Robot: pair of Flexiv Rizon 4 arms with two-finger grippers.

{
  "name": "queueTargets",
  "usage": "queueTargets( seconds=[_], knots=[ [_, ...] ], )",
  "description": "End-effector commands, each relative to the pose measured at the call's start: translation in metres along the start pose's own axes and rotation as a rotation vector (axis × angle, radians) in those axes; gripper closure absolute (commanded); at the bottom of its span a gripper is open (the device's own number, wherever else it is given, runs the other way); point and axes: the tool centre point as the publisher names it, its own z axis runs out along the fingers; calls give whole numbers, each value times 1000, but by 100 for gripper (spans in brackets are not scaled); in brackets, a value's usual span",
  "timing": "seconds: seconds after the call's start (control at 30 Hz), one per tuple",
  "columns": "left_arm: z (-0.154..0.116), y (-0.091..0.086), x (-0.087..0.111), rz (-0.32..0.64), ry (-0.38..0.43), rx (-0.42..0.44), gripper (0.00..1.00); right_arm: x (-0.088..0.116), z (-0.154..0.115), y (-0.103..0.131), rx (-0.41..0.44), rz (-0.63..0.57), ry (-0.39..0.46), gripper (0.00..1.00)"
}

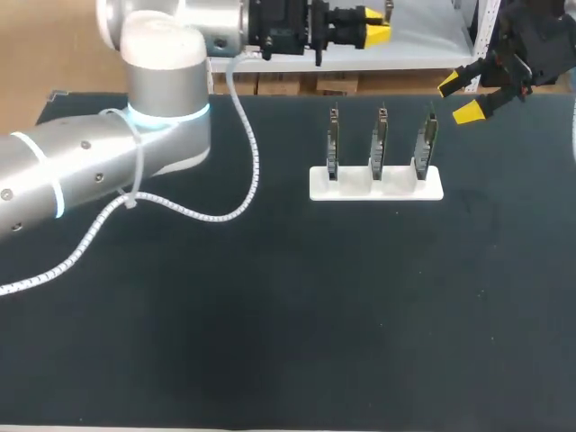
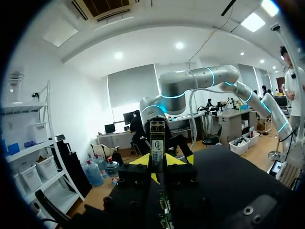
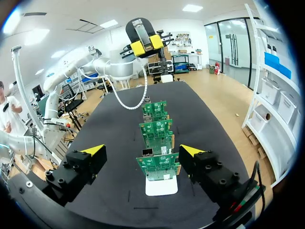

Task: Pick up the optical module with the left hand, and insert it into the network port with the right hand.

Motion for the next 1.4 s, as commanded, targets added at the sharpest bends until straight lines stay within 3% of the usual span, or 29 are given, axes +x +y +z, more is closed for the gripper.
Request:
queueTargets(
  seconds=[0.03,0.67,1.1,1.4],
  knots=[
    [15,-10,4,-8,6,-21,100,0,0,0,2,0,0,0],
    [57,-31,26,-115,19,-66,100,0,0,0,2,0,0,0],
    [75,-43,52,-172,6,-34,100,0,0,0,2,0,0,0],
    [81,-45,58,-170,21,-16,100,0,0,0,2,0,0,0]
  ],
)
